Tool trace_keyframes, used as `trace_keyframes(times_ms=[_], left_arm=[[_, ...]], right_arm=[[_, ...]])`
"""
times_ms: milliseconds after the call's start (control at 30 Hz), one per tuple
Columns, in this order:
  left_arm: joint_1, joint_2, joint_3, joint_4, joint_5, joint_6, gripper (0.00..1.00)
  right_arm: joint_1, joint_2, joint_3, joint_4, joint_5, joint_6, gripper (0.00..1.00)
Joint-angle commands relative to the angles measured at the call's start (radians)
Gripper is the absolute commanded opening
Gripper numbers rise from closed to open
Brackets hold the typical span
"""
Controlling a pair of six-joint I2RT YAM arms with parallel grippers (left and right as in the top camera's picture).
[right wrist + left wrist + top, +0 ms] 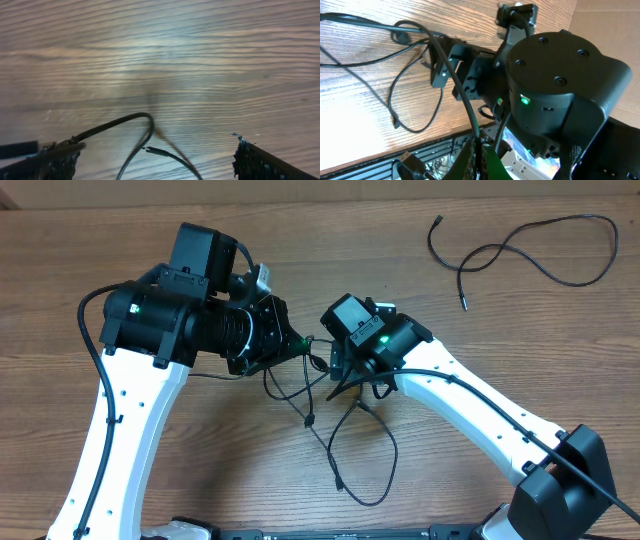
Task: Untangle cables
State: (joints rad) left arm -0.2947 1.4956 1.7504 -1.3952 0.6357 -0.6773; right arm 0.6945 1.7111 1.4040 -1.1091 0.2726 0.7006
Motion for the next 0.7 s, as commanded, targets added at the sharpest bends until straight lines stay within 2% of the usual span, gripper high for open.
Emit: trace_keyframes(times_ms=[0,267,667], left_arm=[[-0.006,0.001,0.024,-0.014,0.083,0.028,0.04],[-0.006,0.0,0.024,-0.023,0.486,0.145,0.04],[0.058,-0.004,0.026,-0.012,0.606,0.151,0.04]], right_arm=[[-0.002,0.002,-0.005,-0.021,0.13,0.078,1.0],[-0.002,0.002,-0.005,-0.019,0.158,0.114,1.0],[-0.018,0.002,-0.005,-0.072,0.233,0.11,1.0]])
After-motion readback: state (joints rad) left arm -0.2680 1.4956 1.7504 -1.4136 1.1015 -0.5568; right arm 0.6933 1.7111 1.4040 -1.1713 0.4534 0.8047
